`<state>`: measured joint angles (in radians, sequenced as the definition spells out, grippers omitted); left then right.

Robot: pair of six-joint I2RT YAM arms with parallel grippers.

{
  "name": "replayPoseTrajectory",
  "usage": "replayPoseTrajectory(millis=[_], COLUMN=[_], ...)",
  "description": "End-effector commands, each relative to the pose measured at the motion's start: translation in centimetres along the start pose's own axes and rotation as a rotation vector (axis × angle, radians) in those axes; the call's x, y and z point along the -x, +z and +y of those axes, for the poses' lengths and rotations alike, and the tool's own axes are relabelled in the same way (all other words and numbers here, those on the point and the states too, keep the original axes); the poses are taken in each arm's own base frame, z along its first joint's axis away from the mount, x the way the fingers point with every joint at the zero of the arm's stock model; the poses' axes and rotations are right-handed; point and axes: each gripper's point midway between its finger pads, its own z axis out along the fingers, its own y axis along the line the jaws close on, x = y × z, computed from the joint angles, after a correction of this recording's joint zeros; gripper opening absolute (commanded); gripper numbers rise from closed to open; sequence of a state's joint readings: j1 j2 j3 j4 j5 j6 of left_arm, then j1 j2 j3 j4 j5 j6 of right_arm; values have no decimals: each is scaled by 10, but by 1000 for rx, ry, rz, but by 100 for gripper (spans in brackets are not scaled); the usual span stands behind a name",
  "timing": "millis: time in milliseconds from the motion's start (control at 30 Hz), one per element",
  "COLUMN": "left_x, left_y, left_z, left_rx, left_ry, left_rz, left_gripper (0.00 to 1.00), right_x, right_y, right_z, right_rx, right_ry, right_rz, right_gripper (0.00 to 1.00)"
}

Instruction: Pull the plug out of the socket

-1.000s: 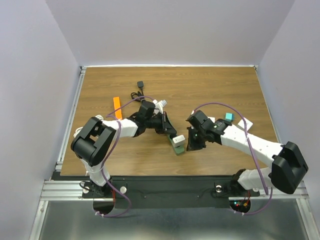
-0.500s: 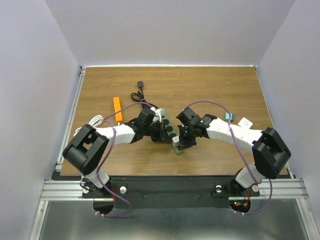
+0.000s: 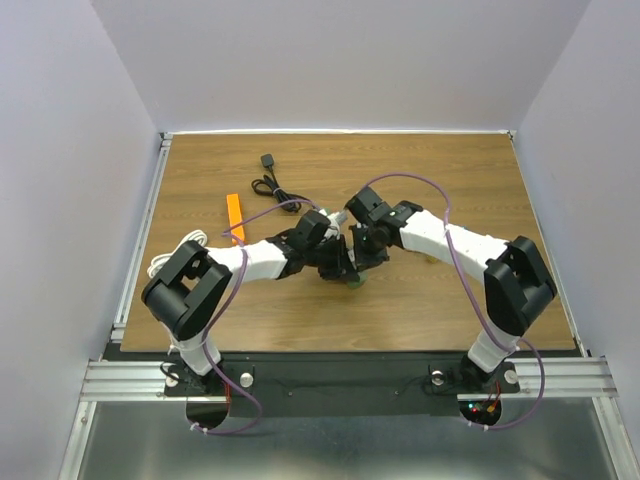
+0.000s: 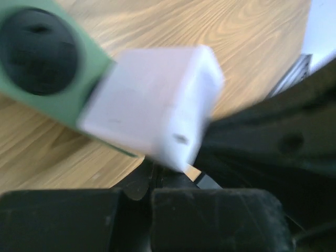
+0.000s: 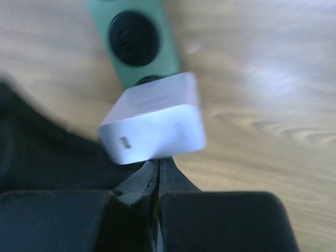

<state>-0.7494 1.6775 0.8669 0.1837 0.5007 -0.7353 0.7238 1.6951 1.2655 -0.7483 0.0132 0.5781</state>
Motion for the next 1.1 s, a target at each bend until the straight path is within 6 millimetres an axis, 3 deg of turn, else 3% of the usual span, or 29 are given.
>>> replayPoseTrajectory(millis=[0,167,233,267,367,400,433,467,500,600,633,667,700,767,900,1067], left_x=[30,33,33,34,52,63,64,81,86,99,95,96,100,94,84,73], left_y=[-12,-35,-51,-57,-83,-89,-93,-99,-100,-97,-88,-85,-84,-71,-55,-39], left_z=[-52,-48,-46,-46,-43,-57,-50,-65,-66,-69,-59,-59,-61,-45,-20,-9], left_rx=[-112,-62,-48,-43,47,25,90,98,120,178,213,224,233,282,352,376], left_ry=[70,62,61,59,79,130,150,224,264,386,396,424,481,517,601,716], left_rz=[-98,-177,-219,-234,-304,-332,-312,-334,-327,-284,-229,-214,-209,-140,-45,28], left_gripper=[0,0,0,0,2,13,24,41,46,55,55,56,56,56,56,57], right_x=[63,66,59,57,47,46,45,42,39,31,29,28,24,20,9,0], right_y=[-16,-32,-38,-41,-57,-57,-59,-65,-67,-79,-82,-90,-95,-104,-140,-157], right_z=[-7,-18,-14,-13,-8,-9,-11,-15,-18,-34,-39,-45,-55,-67,-102,-110], right_rx=[-23,-48,-21,-7,41,36,33,26,18,-39,-61,-75,-122,-172,-292,-277], right_ry=[-3,-4,11,22,79,90,100,119,126,170,184,204,238,288,445,487], right_rz=[-231,-247,-228,-222,-223,-220,-222,-234,-231,-252,-260,-279,-285,-307,-402,-435], right_gripper=[0,6,18,37,65,68,71,77,81,88,89,97,97,98,100,100])
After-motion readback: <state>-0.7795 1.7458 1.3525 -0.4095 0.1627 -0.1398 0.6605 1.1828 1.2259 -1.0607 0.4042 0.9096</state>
